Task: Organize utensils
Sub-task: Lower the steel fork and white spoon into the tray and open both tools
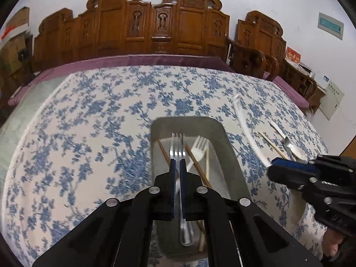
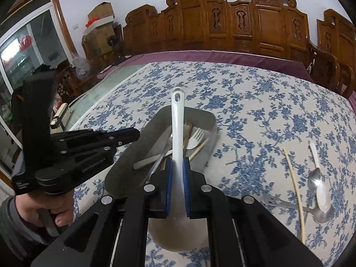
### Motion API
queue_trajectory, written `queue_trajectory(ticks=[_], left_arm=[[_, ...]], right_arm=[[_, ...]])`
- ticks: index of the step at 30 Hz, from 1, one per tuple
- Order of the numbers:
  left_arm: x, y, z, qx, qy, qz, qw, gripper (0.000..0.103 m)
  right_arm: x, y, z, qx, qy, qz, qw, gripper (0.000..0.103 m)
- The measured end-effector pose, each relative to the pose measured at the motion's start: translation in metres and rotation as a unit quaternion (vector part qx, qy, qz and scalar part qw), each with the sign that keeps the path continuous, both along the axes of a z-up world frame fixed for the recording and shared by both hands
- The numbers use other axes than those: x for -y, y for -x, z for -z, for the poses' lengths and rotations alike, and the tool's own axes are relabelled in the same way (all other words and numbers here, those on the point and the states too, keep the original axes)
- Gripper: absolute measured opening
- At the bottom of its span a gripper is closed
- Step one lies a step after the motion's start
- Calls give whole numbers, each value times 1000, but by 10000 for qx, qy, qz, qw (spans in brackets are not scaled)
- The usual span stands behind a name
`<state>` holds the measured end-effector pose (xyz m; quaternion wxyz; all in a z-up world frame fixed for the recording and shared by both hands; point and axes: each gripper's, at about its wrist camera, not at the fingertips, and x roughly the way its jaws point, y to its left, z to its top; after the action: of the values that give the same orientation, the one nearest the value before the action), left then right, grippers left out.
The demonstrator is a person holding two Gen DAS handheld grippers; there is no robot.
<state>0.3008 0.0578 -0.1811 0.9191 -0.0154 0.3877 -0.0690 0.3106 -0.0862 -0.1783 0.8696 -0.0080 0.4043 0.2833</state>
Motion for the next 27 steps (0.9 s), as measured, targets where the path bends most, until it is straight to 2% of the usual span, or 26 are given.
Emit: queue_trajectory(ticks=[11,17,21,27], left_arm=[[-29,2,-15,194,-125,-248,9994,3],[-41,2,-18,241,-139,-366,9989,3],[-44,2,-19,246,-107,-379,9989,3],[-43,3,-19,247,-82,-364,9990,3]], right_arm=[[-43,-12,20,-107,130,13,9999,11],[-52,-20,34,-282,182,68,9994,11],[-57,-24,41,-299,254,85,9992,5],[-58,-25,39,-263,297,90,9992,5]])
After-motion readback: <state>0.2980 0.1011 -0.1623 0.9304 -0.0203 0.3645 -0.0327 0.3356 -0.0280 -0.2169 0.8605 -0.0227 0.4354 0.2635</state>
